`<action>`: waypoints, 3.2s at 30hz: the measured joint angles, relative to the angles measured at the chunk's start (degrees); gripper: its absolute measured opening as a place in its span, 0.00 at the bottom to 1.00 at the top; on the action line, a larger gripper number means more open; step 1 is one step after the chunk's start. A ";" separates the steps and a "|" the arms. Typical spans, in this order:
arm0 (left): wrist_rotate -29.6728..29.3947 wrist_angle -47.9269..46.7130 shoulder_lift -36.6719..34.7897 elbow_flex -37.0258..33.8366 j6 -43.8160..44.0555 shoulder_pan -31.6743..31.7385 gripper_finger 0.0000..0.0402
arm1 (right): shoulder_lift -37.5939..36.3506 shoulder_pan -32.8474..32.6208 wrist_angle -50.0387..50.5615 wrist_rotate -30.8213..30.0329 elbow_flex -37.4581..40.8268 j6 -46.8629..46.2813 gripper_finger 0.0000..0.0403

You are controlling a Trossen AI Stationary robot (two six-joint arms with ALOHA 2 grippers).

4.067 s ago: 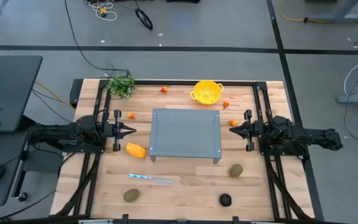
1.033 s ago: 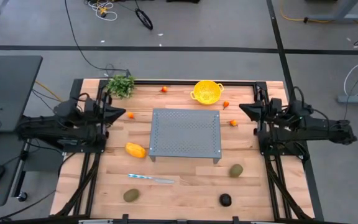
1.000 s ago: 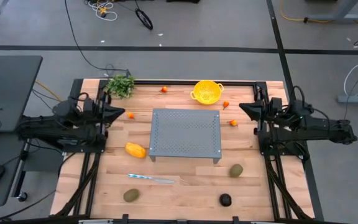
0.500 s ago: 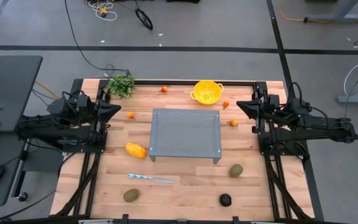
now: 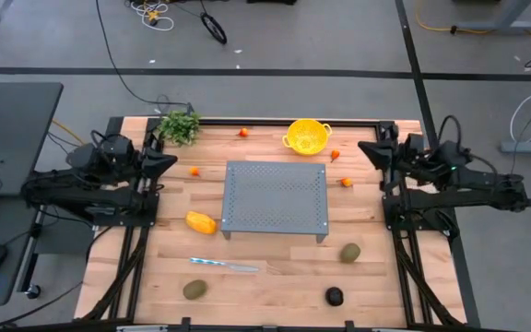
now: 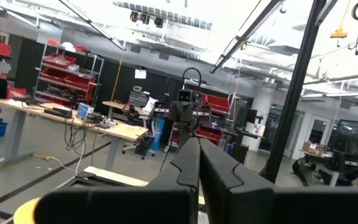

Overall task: Pick & Place Fruit
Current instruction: Put the strainer bowl on the shelf

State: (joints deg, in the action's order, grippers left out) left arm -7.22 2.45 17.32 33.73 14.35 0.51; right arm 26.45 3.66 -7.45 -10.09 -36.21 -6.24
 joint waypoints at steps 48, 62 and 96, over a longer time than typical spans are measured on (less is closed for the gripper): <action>-0.97 -27.46 15.35 29.75 -12.88 0.01 0.00 | 6.59 0.00 44.08 -0.39 -19.90 5.13 0.00; -1.18 -27.45 15.34 29.75 -12.67 0.00 0.00 | 8.77 0.09 51.50 -5.83 -19.89 3.67 0.00; -1.16 -27.46 15.36 29.75 -13.50 0.00 0.01 | 26.18 29.58 45.66 8.18 -19.89 7.15 0.00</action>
State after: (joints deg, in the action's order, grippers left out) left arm -8.38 -25.02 32.68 63.48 0.84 0.51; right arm 52.62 33.24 38.22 -1.91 -56.10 0.91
